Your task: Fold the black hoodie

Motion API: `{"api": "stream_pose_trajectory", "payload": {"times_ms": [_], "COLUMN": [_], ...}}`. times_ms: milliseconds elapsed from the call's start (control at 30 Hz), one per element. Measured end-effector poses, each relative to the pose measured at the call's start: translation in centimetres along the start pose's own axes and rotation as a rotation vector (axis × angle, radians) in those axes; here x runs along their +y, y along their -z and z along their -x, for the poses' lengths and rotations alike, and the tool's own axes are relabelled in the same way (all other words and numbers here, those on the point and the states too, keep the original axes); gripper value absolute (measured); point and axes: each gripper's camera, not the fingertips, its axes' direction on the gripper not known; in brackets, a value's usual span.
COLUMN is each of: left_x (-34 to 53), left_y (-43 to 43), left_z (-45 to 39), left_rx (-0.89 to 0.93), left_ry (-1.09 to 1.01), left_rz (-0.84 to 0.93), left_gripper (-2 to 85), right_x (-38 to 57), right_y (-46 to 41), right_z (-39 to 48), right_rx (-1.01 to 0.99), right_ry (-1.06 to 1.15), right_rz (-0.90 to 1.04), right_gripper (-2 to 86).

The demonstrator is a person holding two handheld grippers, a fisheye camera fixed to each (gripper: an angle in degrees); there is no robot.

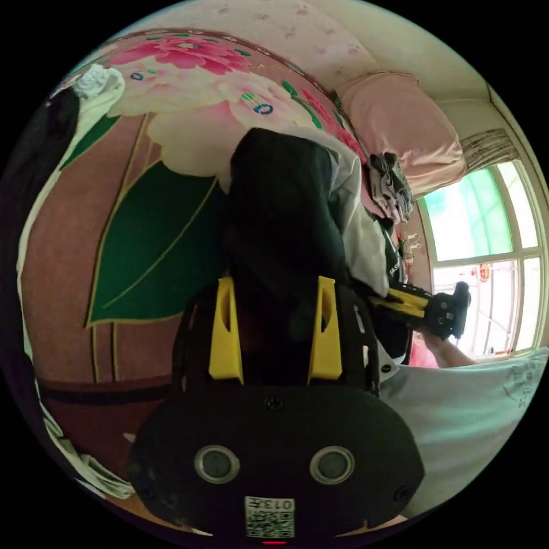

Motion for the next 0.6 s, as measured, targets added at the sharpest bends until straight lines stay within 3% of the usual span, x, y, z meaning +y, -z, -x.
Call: {"api": "stream_pose_trajectory", "payload": {"times_ms": [67,100,133,200,233,333,500,600], "left_x": [-0.6,-0.9,-1.1,-1.4,-1.5,-2.3,0.8,6.1], "left_y": [-0.3,-0.5,-0.5,2.6,3.6,10.8,27.7,35.5], "left_z": [-0.1,0.4,0.8,1.0,0.6,-4.7,-19.7,-25.3], "left_rx": [-0.129,-0.097,-0.014,0.225,0.257,0.323,0.129,0.04], "left_ry": [0.01,0.007,0.024,0.03,0.012,-0.275,-0.806,-0.984], "left_rz": [0.06,0.094,0.116,-0.034,-0.062,-0.214,-0.549,-0.73], "left_gripper": [7.1,3.0,2.3,0.7,0.5,0.0,-0.1,-0.1], "right_x": [1.4,2.7,3.5,7.1,8.1,13.2,19.3,23.2], "right_y": [2.2,4.3,5.5,11.5,13.2,21.7,36.8,44.7], "right_z": [-2.3,-4.4,-5.4,-10.0,-11.0,-14.6,-14.7,-13.0], "right_rx": [-0.047,-0.018,0.0,0.117,0.148,0.323,0.628,0.717], "right_ry": [-0.081,-0.157,-0.192,-0.354,-0.387,-0.503,-0.539,-0.563], "right_rz": [-0.053,-0.095,-0.118,-0.21,-0.231,-0.335,-0.571,-0.776], "right_gripper": [2.3,1.8,1.7,1.2,1.2,0.9,0.6,0.6]}}
